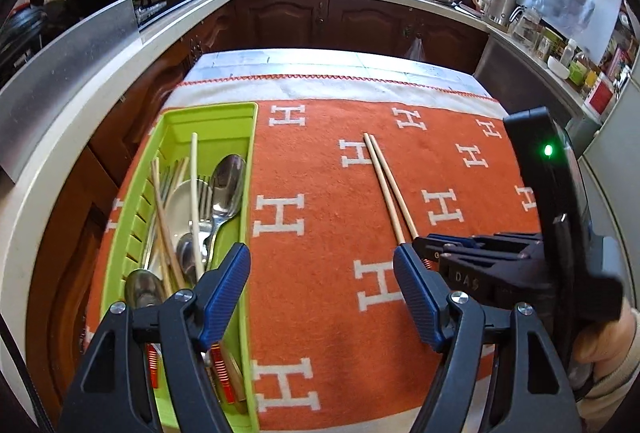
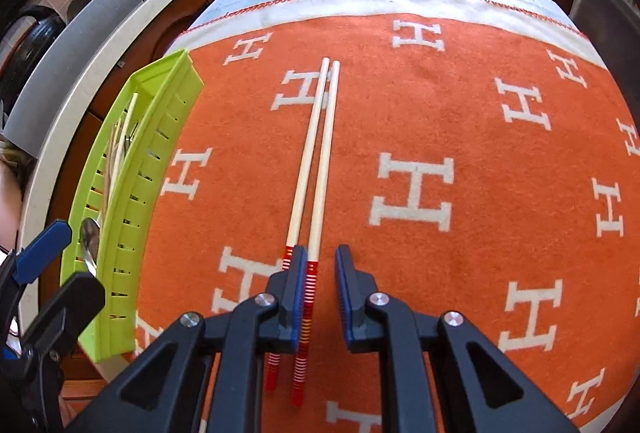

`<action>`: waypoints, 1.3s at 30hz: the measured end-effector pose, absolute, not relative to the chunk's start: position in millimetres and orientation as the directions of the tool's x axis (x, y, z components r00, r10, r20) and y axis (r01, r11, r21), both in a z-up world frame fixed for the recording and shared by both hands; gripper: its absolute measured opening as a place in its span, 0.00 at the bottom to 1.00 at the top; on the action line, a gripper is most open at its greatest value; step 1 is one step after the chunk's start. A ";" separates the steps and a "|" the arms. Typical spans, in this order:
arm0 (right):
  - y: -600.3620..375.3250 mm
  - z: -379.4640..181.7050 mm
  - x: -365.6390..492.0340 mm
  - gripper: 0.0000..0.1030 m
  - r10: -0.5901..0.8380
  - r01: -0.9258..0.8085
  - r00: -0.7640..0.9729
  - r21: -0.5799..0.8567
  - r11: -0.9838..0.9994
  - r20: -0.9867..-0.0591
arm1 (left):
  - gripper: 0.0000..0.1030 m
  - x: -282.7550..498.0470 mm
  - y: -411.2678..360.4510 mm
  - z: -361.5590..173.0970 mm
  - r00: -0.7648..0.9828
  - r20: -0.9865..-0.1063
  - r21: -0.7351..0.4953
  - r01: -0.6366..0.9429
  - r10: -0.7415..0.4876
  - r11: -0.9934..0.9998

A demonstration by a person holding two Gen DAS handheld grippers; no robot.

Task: Organize utensils
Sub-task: 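Grasp one red-tipped chopstick with each tool, then carry both chopsticks into the green tray and open both tools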

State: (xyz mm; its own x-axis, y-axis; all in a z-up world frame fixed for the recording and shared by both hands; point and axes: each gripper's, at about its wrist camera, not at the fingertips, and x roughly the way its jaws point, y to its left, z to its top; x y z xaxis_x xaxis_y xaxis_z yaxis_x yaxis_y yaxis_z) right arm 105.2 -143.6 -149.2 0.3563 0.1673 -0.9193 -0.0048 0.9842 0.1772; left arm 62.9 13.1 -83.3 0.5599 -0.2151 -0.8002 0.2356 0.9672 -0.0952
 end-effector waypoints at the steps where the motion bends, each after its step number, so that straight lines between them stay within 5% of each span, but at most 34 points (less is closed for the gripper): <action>1: -142.5 -149.6 105.6 0.04 0.144 -0.013 0.363 0.149 0.989 -0.921 | 0.70 65.3 12.1 -83.8 0.555 -0.802 -0.100 0.236 -0.219 0.967; 17: -210.9 -152.1 88.5 0.05 0.225 0.134 0.424 0.307 0.942 -0.877 | 0.70 111.5 -46.4 -138.5 0.399 -0.888 -0.129 0.261 -0.228 0.957; 23: -219.8 -153.9 77.8 0.05 0.274 0.131 0.424 0.358 0.924 -0.863 | 0.68 109.3 -73.2 -162.8 0.402 -0.908 0.005 0.284 -0.114 0.959; 25: -220.5 -154.2 77.2 0.05 0.277 0.128 0.423 0.359 0.924 -0.863 | 0.57 104.8 -77.8 -162.0 0.419 -0.899 0.006 0.295 -0.124 0.955; 27: -221.3 -153.9 75.5 0.05 0.277 0.128 0.421 0.359 0.924 -0.864 | 0.31 102.1 -81.2 -159.9 0.428 -0.894 0.007 0.315 -0.136 0.949; 28: -220.8 -153.7 75.9 0.05 0.275 0.129 0.420 0.357 0.925 -0.865 | 0.05 101.6 -81.8 -158.9 0.429 -0.892 0.004 0.324 -0.143 0.946; 39: -214.8 -145.6 66.5 0.05 0.304 0.155 0.397 0.389 0.908 -0.866 | 0.03 93.5 -47.8 -133.4 0.423 -0.877 -0.099 0.303 -0.227 0.948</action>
State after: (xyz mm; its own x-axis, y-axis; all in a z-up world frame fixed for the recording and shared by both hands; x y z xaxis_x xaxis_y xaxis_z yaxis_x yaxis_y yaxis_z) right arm 66.5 -214.8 -145.6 0.3968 0.3036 -0.8662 0.1547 0.9081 0.3892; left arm 93.5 -47.8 -133.4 0.4230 -0.2270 -0.8772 0.3033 0.9477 -0.0990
